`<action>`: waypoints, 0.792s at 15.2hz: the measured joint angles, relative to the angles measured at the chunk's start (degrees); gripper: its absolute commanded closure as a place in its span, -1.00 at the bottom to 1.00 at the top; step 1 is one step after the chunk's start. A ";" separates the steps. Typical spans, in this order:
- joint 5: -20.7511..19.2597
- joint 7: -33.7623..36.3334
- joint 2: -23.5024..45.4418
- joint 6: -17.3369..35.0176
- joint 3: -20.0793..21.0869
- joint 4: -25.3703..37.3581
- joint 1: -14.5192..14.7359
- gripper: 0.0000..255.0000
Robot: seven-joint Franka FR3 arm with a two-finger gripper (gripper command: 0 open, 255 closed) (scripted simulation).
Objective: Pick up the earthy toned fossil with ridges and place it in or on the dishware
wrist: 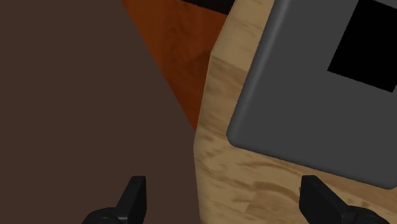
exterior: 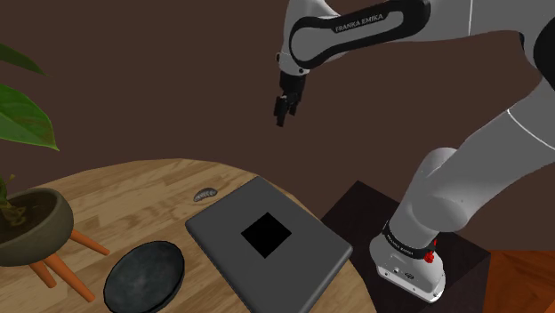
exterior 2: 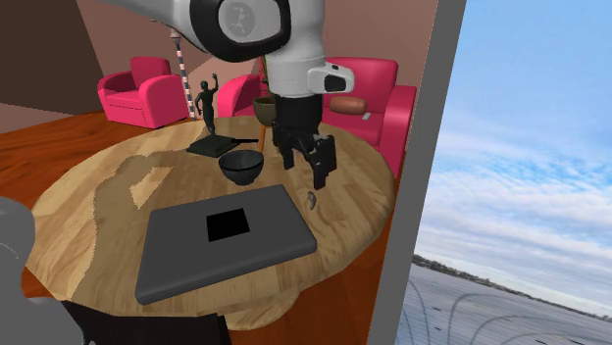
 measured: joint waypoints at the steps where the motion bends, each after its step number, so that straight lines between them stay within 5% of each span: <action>1: 0.29 -0.73 1.24 1.14 0.25 -0.04 0.55 -1.00; 12: 3.14 -10.59 21.99 10.56 2.68 9.86 4.87 -1.00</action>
